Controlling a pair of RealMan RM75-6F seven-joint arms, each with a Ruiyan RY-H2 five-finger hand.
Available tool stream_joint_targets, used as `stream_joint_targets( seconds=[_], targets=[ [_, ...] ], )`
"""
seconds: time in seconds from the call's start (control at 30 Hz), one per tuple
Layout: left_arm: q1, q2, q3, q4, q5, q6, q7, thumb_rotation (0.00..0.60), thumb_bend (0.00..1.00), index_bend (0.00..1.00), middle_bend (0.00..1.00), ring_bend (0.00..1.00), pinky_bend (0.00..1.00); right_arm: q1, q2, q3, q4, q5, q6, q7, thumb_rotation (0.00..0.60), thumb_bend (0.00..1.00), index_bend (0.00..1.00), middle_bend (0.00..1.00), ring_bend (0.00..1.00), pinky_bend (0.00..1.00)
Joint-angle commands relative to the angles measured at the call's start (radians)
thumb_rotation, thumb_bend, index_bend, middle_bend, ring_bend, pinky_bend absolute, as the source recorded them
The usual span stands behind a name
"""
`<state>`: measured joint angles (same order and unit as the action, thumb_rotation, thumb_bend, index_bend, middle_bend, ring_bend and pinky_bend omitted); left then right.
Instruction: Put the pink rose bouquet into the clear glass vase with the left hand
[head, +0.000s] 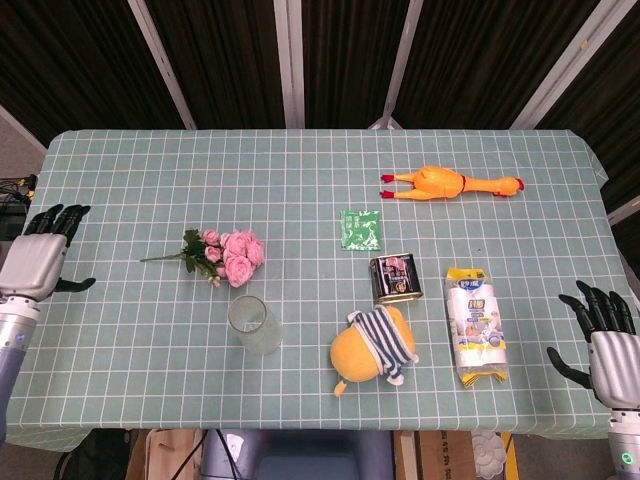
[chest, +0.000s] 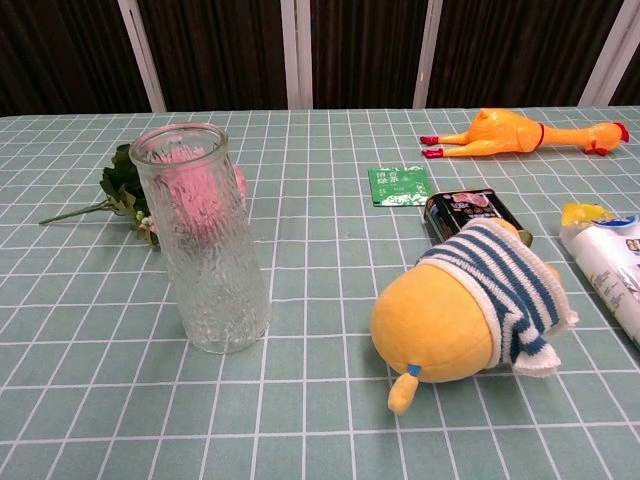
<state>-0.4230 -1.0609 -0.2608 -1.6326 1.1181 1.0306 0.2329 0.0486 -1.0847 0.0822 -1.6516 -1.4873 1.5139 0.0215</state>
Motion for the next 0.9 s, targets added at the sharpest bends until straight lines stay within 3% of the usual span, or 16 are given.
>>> stream_joint_targets(
  seconds=[0.03,0.43,0.9],
  targets=[
    [-0.066,-0.045,-0.01,0.015,-0.08,-0.066,0.058,0.6,0.13,0.07,0.05,0.0,0.08,0.001,-0.001,0.001,0.001,0.002,-0.002,-0.003,0.6,0.28,0.21,0.09,0.08,0.0],
    [-0.224,-0.15,-0.009,-0.028,-0.308,-0.08,0.28,0.6,0.09,0.07,0.05,0.0,0.09,0.01,-0.011,-0.001,0.023,-0.042,0.014,0.008,0.6,0.28,0.21,0.09,0.08,0.0],
    [-0.346,-0.311,0.032,0.037,-0.494,-0.033,0.44,0.6,0.03,0.06,0.04,0.0,0.07,0.014,-0.015,0.007,0.028,-0.049,0.03,0.023,0.6,0.28,0.21,0.09,0.08,0.0]
  ],
)
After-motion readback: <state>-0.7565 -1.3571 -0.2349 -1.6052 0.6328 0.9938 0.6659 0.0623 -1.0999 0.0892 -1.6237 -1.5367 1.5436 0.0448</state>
